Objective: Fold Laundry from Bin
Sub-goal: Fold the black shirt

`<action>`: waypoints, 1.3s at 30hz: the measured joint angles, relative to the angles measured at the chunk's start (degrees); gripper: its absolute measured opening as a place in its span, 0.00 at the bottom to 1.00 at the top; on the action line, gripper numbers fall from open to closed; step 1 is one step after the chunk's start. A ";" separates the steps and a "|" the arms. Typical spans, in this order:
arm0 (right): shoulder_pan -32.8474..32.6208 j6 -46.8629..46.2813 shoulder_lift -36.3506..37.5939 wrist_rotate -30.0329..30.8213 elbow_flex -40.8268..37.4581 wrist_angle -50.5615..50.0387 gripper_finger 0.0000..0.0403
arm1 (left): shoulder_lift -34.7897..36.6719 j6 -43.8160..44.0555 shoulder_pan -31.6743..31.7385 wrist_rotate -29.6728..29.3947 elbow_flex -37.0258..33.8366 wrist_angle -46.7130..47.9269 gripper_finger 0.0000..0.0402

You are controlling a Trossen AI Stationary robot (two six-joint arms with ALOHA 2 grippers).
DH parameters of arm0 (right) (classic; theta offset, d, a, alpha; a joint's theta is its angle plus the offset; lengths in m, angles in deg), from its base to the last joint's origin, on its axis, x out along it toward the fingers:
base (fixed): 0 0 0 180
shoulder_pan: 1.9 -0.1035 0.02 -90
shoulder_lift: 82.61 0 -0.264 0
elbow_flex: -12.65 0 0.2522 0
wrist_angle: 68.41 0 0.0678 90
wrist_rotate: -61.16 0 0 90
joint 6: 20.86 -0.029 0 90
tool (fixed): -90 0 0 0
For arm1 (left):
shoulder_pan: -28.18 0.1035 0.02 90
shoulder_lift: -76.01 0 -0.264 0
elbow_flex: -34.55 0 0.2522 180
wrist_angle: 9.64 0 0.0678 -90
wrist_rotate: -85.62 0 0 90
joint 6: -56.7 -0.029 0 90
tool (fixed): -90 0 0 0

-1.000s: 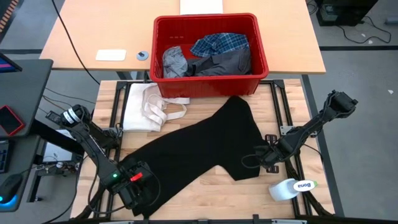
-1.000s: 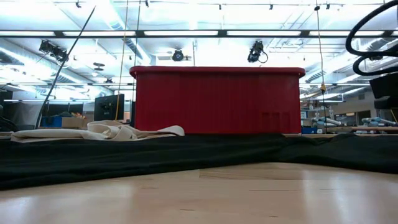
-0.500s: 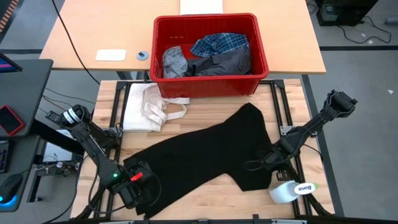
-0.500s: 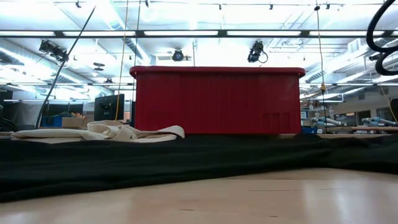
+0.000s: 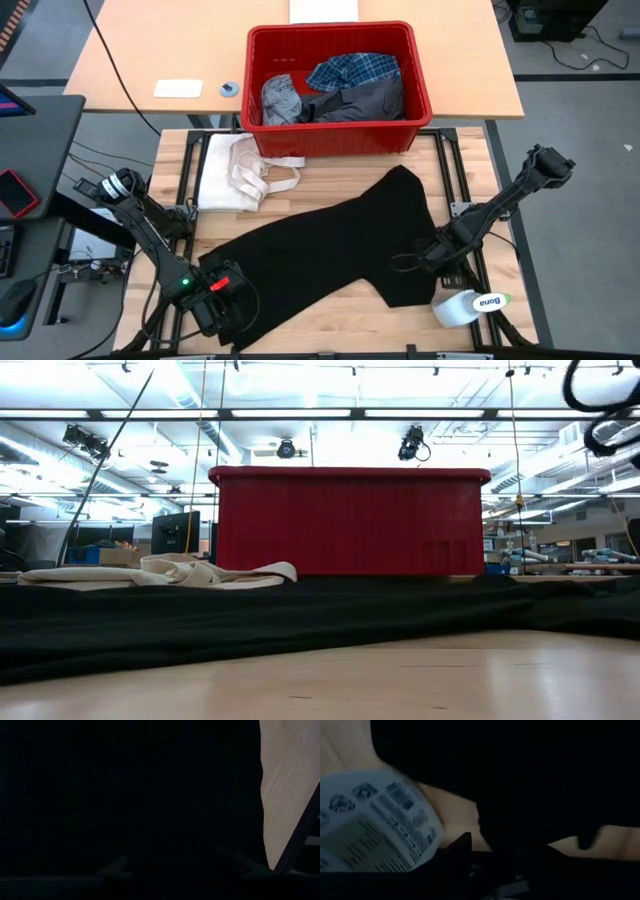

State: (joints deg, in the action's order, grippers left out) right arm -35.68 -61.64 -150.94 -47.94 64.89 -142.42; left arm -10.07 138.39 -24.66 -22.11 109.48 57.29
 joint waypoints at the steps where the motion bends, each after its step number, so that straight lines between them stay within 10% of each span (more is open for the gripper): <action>1: 0.44 -0.34 0.08 0.77 0.42 -1.20 0.44 | 0.00 0.00 0.00 0.00 0.00 0.00 0.38; 15: 9.48 3.40 0.03 -0.36 -7.20 2.42 0.40 | 0.00 -3.39 0.00 -1.06 0.00 0.04 0.38; 23: 12.39 5.88 0.03 -3.12 -8.61 3.94 0.03 | 0.00 -6.56 0.00 -1.08 0.00 0.07 0.38; 33: 18.24 3.02 2.94 -12.48 -5.62 0.31 0.02 | 0.00 -8.87 0.00 -1.08 0.00 0.27 0.38; 39: 19.70 2.85 4.02 -15.73 -8.91 -1.23 0.18 | 0.00 -8.70 0.00 -1.08 0.00 0.24 0.38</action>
State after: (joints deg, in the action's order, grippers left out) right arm -15.98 -58.79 -146.91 -63.67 55.98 -143.65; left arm -10.07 129.69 -24.66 -23.19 109.48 57.53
